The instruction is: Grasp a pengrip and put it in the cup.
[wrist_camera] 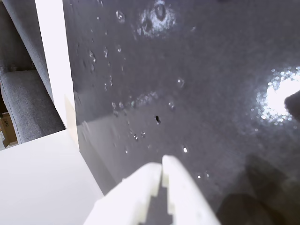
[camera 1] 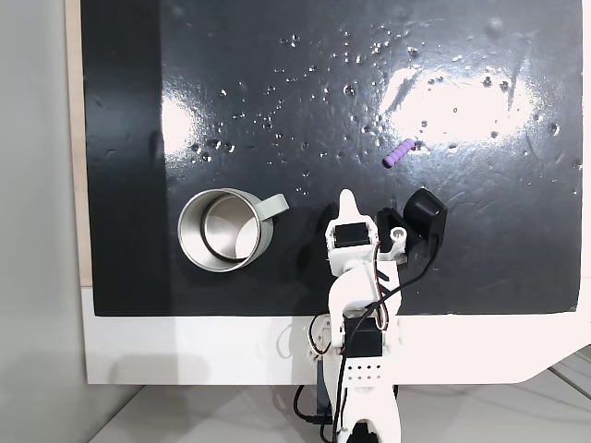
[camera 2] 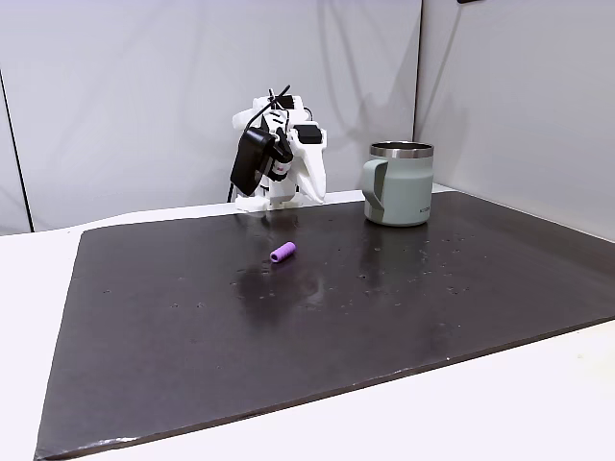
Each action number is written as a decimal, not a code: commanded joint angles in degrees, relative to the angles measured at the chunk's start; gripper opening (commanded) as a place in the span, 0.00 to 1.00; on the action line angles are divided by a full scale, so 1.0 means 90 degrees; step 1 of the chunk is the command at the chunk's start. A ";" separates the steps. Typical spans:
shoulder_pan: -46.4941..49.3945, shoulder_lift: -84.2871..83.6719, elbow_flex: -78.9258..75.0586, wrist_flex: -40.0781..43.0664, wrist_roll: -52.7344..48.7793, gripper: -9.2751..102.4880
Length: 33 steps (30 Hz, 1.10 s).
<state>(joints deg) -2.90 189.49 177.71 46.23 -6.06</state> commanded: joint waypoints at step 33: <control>0.0605 -0.5645 -0.3809 0.0312 -0.1230 0.08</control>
<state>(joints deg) 1.14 148.36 150.21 51.86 -14.77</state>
